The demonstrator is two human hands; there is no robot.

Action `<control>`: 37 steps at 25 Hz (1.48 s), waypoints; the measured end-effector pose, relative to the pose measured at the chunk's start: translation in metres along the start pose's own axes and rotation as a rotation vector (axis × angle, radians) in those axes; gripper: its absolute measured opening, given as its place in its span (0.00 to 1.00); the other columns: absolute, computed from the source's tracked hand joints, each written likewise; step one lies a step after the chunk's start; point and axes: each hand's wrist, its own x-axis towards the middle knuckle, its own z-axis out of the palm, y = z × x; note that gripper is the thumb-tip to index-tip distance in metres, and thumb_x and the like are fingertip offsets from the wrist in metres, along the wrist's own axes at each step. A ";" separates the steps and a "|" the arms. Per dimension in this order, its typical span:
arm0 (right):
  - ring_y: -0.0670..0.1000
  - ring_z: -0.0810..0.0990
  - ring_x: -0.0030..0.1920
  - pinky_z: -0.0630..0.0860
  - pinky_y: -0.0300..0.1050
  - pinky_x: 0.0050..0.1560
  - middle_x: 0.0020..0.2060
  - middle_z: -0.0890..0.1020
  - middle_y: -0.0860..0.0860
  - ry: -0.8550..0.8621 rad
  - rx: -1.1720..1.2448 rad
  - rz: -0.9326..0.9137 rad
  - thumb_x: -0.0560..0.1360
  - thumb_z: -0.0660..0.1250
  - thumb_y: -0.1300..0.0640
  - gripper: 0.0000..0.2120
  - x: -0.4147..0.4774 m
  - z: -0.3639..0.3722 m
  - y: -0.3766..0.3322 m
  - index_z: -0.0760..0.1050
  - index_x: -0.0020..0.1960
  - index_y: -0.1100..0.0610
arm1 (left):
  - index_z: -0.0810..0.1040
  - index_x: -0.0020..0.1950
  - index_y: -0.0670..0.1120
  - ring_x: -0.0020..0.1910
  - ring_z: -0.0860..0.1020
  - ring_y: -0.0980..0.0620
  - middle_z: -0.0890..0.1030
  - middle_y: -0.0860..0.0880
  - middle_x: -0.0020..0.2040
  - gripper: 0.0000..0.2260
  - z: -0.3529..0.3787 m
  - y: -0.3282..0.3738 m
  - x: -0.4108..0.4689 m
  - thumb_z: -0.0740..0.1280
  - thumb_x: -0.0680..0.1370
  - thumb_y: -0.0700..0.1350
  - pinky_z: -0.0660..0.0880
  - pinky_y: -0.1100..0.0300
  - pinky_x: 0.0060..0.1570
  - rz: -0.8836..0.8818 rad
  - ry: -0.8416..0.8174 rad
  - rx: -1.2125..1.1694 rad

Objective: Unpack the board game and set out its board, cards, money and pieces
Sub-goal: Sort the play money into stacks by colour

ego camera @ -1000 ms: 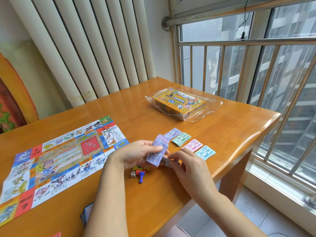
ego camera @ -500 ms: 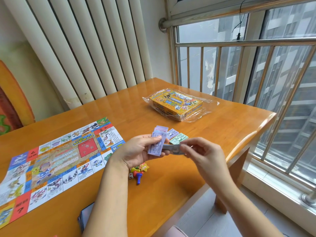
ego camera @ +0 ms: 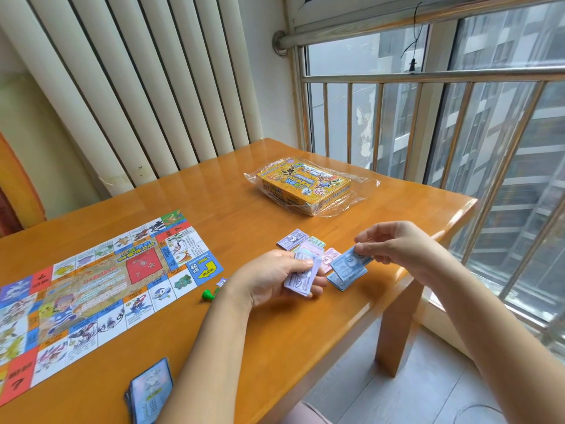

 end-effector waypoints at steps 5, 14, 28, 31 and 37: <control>0.46 0.74 0.30 0.71 0.36 0.31 0.33 0.83 0.51 -0.033 -0.215 0.038 0.68 0.76 0.61 0.04 0.008 0.007 0.000 0.81 0.39 0.57 | 0.75 0.47 0.34 0.32 0.82 0.50 0.80 0.37 0.45 0.08 0.006 -0.001 0.001 0.58 0.81 0.36 0.78 0.63 0.30 -0.032 -0.011 -0.016; 0.47 0.75 0.32 0.73 0.42 0.38 0.37 0.82 0.50 0.029 -0.445 -0.009 0.70 0.75 0.54 0.05 0.008 0.008 0.003 0.82 0.43 0.54 | 0.77 0.48 0.35 0.35 0.82 0.49 0.81 0.37 0.46 0.09 0.006 -0.002 0.003 0.59 0.81 0.37 0.78 0.62 0.33 -0.039 -0.002 -0.009; 0.44 0.75 0.28 0.70 0.36 0.30 0.32 0.81 0.49 0.035 -0.279 -0.228 0.73 0.71 0.52 0.08 -0.007 0.016 -0.012 0.80 0.41 0.57 | 0.78 0.46 0.41 0.32 0.82 0.54 0.84 0.47 0.36 0.04 0.005 0.000 -0.001 0.64 0.79 0.39 0.78 0.65 0.32 0.112 0.079 0.058; 0.45 0.78 0.29 0.73 0.37 0.29 0.29 0.81 0.49 -0.074 -0.146 -0.214 0.70 0.73 0.50 0.13 -0.011 0.028 -0.019 0.81 0.41 0.61 | 0.79 0.44 0.43 0.28 0.80 0.54 0.82 0.48 0.32 0.02 0.009 0.000 0.001 0.70 0.74 0.36 0.76 0.65 0.29 0.286 0.182 0.131; 0.47 0.76 0.29 0.72 0.37 0.32 0.27 0.81 0.52 -0.057 -0.066 -0.186 0.69 0.75 0.54 0.09 -0.003 0.038 -0.016 0.82 0.35 0.58 | 0.80 0.48 0.43 0.35 0.83 0.52 0.84 0.48 0.38 0.04 0.011 0.000 0.003 0.66 0.77 0.37 0.79 0.63 0.35 0.346 0.095 0.097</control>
